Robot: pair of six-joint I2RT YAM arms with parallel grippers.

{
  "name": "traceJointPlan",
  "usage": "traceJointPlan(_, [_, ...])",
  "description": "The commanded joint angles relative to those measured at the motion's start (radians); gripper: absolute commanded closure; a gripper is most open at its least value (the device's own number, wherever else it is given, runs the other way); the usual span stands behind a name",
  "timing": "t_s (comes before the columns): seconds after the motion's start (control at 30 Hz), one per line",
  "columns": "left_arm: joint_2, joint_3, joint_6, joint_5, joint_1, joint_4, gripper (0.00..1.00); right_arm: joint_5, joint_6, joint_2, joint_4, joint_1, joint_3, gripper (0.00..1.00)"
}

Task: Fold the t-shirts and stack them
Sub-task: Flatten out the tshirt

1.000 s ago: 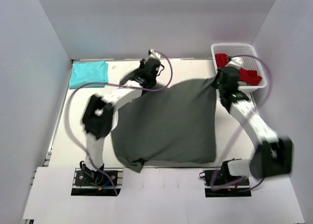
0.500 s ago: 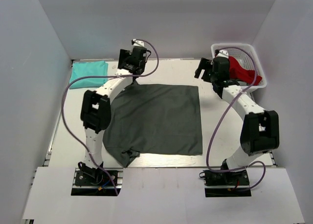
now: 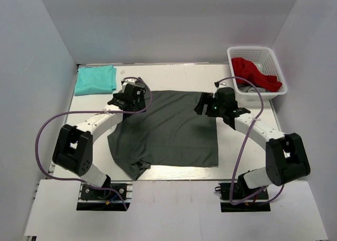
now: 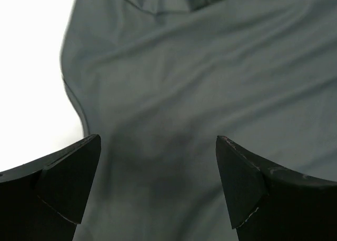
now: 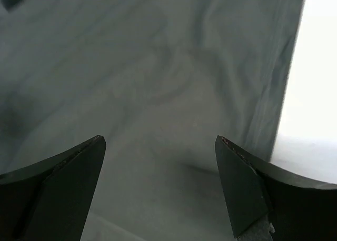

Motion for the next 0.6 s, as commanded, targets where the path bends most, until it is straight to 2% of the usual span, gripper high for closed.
traceJointPlan(0.0, [-0.019, -0.027, -0.061, 0.047, -0.002, 0.041, 0.0, -0.013, 0.04, 0.024, 0.039, 0.022, -0.016, 0.1])
traceJointPlan(0.2, [0.067, -0.064, -0.061, 0.083, 0.017, 0.126, 0.0, 0.016, 0.057, 0.17, 0.011, 0.024, 0.044, 0.1])
traceJointPlan(0.27, [0.126, -0.044, -0.04, 0.083, 0.026, 0.135, 0.0, 0.071, 0.086, 0.238, 0.007, 0.016, 0.068, 0.1])
traceJointPlan(0.37, [0.217, 0.017, -0.009, 0.115, 0.046, 0.156, 0.0, 0.159, 0.124, 0.313, -0.053, -0.008, 0.128, 0.1])
traceJointPlan(0.4, [0.241, 0.017, -0.009, 0.128, 0.046, 0.157, 0.0, 0.165, 0.127, 0.349, -0.061, -0.014, 0.145, 0.1])
traceJointPlan(0.57, [0.427, 0.203, 0.025, 0.154, 0.067, 0.1, 0.0, 0.177, 0.126, 0.498, -0.087, -0.091, 0.303, 0.1])
